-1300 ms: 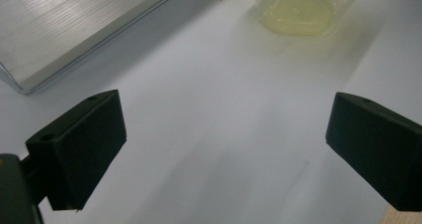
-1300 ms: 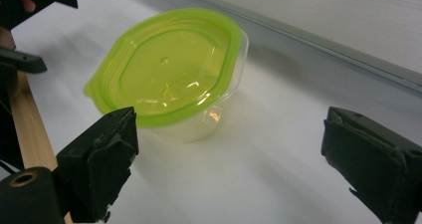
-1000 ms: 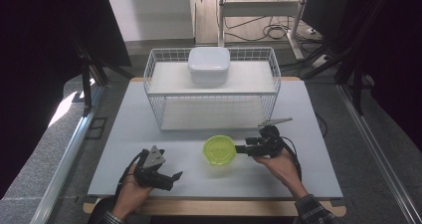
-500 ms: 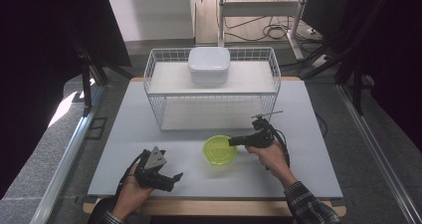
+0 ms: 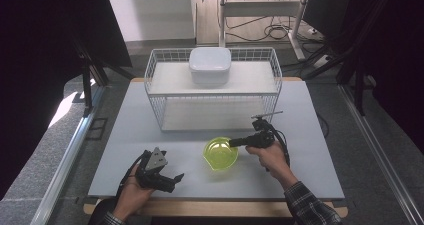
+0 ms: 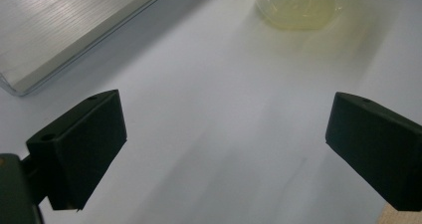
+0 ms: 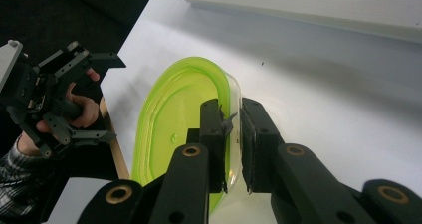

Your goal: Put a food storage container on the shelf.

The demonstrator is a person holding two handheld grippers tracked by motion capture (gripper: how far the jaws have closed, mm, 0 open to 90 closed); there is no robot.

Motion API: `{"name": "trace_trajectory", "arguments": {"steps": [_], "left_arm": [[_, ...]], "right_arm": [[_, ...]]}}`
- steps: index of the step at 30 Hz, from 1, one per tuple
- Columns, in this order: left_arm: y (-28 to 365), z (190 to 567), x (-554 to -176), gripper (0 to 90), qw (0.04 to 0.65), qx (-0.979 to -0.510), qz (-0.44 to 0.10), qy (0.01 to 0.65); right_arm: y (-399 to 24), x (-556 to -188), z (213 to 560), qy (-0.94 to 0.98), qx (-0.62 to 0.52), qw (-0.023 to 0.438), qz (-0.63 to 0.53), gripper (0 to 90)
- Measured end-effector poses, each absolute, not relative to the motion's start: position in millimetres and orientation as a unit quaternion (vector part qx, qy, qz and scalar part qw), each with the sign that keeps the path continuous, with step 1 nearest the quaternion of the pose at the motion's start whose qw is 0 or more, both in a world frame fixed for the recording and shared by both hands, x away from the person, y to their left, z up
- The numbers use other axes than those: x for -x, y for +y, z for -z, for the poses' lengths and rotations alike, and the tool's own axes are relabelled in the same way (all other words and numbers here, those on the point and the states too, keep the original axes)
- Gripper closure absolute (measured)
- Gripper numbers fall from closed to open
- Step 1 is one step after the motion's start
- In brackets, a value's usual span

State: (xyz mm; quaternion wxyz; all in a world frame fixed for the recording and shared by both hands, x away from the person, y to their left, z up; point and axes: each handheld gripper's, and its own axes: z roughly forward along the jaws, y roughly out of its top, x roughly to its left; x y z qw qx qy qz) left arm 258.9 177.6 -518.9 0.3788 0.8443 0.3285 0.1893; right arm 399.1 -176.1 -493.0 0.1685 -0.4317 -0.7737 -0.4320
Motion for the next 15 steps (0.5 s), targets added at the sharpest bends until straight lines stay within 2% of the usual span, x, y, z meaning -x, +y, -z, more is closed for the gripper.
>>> {"name": "trace_trajectory", "arguments": {"steps": [8,15], "left_arm": [[180,517,-259,2.4,0.387,-0.836,-0.193,0.338],[182,516,-260,2.3,0.392,-0.831,-0.195,0.344]], "right_arm": [[-184,-395,483,-0.760,0.434,0.165,0.455,81.3],[-186,-388,459,-0.749,0.430,0.160,0.478,81.3]]}}
